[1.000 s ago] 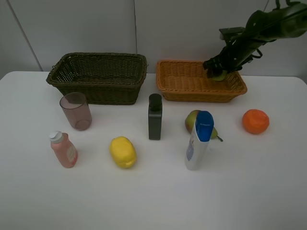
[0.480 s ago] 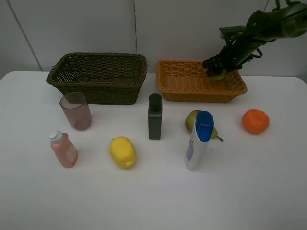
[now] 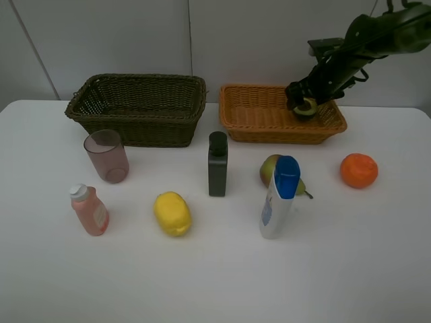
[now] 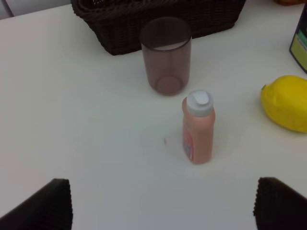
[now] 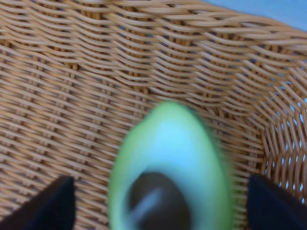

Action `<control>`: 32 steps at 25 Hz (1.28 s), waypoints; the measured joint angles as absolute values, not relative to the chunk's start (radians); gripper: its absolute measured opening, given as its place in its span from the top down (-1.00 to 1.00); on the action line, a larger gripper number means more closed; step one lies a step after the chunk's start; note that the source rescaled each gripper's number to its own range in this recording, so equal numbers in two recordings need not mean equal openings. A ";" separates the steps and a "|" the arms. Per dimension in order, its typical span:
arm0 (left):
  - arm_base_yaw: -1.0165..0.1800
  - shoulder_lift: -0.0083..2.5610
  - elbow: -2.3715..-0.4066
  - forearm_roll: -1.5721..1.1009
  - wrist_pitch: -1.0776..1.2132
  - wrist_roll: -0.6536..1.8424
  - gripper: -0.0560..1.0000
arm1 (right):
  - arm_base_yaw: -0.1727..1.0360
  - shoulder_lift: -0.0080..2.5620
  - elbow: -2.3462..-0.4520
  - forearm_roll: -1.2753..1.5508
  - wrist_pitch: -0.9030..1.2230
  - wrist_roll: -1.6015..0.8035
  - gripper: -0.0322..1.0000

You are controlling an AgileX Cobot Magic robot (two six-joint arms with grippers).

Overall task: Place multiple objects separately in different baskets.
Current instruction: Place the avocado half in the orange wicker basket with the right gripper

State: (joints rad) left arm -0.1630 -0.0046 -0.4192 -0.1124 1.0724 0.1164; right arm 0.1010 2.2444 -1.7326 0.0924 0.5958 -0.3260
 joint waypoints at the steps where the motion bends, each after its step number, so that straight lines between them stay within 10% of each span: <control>1: -0.163 -0.005 -0.419 -0.112 1.072 0.116 -1.00 | 0.101 2.244 -1.733 0.092 0.600 -0.326 -0.53; 32: -0.163 -0.005 -0.419 -0.112 1.072 0.116 -1.00 | 0.101 2.244 -1.733 0.071 0.613 -0.326 -0.61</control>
State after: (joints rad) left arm -0.1630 -0.0046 -0.4192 -0.1124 1.0724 0.1164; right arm 0.1010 2.2444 -1.7326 0.0707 0.6130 -0.3260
